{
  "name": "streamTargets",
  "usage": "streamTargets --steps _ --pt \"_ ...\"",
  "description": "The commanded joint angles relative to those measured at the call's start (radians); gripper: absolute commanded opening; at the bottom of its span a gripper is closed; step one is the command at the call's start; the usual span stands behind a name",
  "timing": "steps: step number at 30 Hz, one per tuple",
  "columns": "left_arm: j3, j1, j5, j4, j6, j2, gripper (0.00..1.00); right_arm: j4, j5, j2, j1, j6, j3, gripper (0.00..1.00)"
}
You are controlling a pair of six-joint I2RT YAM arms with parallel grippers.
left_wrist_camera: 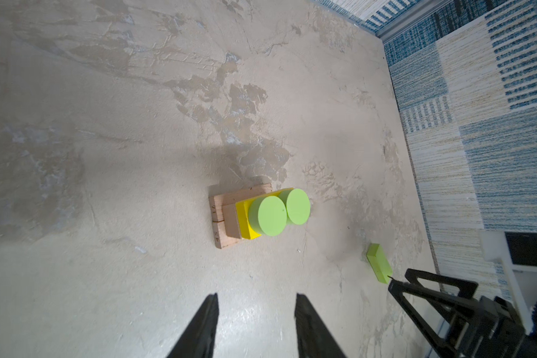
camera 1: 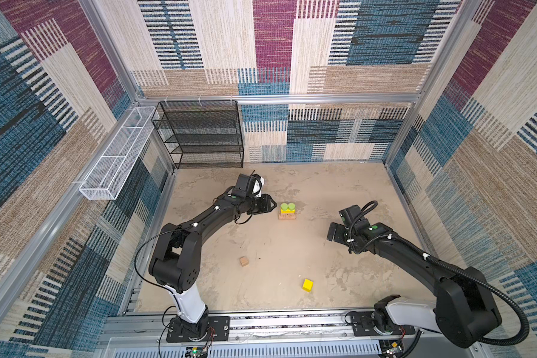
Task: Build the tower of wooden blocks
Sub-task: 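Raise the right gripper and move it over the green rectangular block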
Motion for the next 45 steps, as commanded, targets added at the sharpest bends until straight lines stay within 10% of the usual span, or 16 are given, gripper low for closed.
streamTargets --steps 1,45 --pt "0.004 0.001 -0.015 -0.013 0.024 0.001 0.45 0.022 0.054 -0.019 -0.014 0.055 -0.022 0.99" --pt "0.020 0.004 -0.017 -0.035 0.033 0.020 0.45 0.267 -0.331 0.115 -0.113 0.013 -0.151 0.92"
